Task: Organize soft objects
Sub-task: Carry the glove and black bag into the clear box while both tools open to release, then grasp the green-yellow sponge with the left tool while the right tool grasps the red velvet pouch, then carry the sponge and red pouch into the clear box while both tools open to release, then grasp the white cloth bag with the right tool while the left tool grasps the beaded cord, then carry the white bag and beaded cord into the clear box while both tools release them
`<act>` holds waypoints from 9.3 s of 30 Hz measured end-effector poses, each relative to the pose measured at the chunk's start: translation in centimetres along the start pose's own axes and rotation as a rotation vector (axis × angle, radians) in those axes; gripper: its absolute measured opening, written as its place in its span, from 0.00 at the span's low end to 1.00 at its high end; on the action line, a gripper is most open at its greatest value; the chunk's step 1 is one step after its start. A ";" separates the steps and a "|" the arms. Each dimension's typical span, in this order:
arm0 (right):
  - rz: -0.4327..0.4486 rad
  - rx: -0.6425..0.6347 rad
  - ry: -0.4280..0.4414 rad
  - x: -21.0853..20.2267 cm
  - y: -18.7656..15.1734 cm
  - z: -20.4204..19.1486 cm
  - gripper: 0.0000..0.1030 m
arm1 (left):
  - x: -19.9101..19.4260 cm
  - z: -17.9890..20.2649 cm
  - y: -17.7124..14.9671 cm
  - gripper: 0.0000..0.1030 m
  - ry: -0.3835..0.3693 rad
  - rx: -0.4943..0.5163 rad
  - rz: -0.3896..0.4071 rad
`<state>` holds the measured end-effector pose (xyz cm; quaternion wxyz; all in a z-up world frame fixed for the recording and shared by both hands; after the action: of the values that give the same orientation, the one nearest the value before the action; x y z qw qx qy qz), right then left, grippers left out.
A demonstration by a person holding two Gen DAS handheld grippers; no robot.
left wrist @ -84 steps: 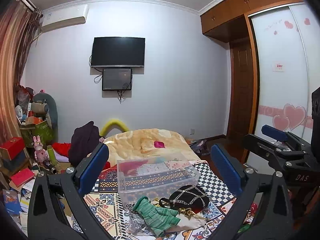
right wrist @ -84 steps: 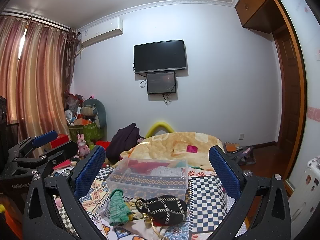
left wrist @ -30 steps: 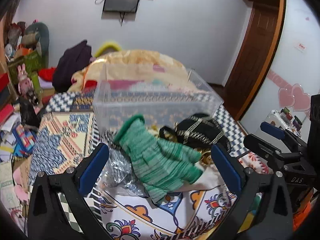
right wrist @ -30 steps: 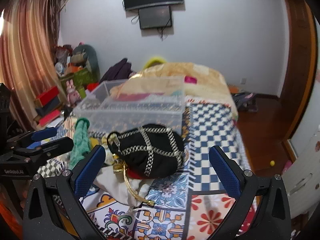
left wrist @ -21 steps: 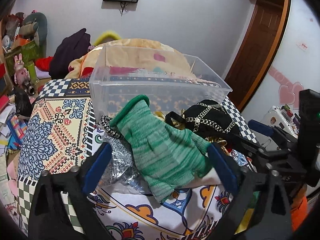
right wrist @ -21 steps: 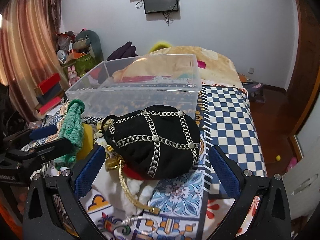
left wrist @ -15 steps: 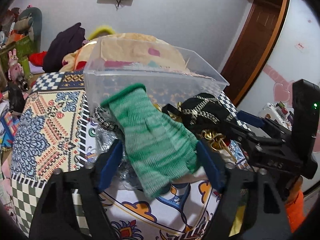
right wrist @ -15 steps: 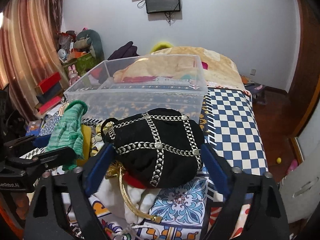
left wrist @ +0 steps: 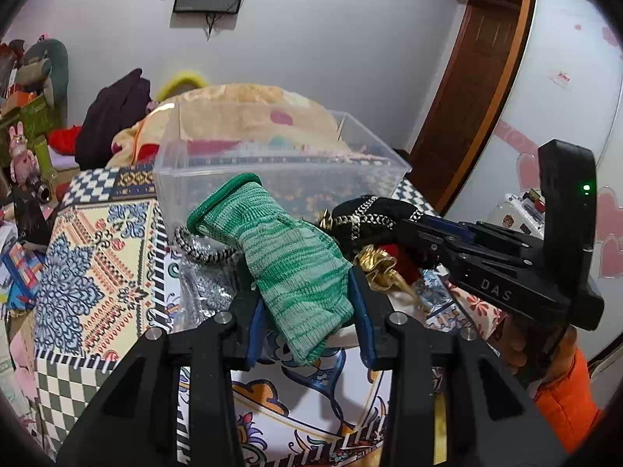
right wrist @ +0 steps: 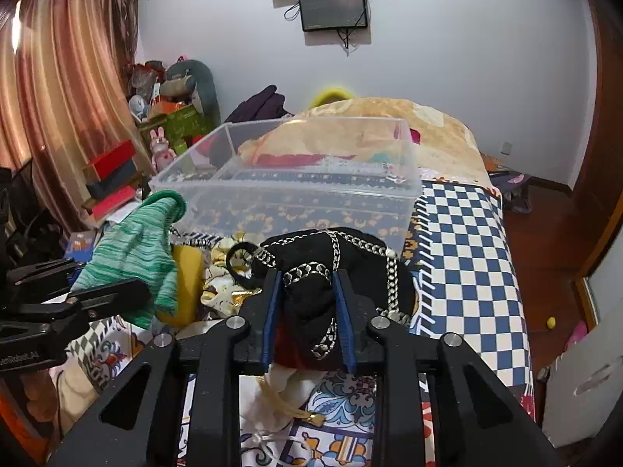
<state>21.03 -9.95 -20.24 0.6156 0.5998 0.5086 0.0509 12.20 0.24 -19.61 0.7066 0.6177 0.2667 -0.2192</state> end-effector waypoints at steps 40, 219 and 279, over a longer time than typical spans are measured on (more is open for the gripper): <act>0.228 -0.047 -0.013 -0.2 9.3 0.3 0.18 | 7.1 -3.6 12.6 0.35 0.100 0.031 0.057; 0.093 -0.126 -0.042 1.0 7.7 -1.2 0.67 | 4.3 -4.8 10.0 0.63 0.160 0.058 0.074; -0.047 -0.086 -0.104 -1.9 -2.0 0.4 0.16 | 0.0 -5.6 3.8 0.02 0.127 -0.003 0.081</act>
<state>19.28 -12.06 -20.88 0.6674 0.5625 0.4872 0.0270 14.01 6.35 -17.23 0.6974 0.6396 0.2862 -0.1502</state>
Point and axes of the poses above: each gripper's, at about its wrist camera, not at the fingertips, and x roughly the way its jaws point, z to its right, y to its top, the point moved 6 cm from there along x, roughly the way its jaws point, and after that the axes turned 14 degrees about y, right-handed, at the moved point
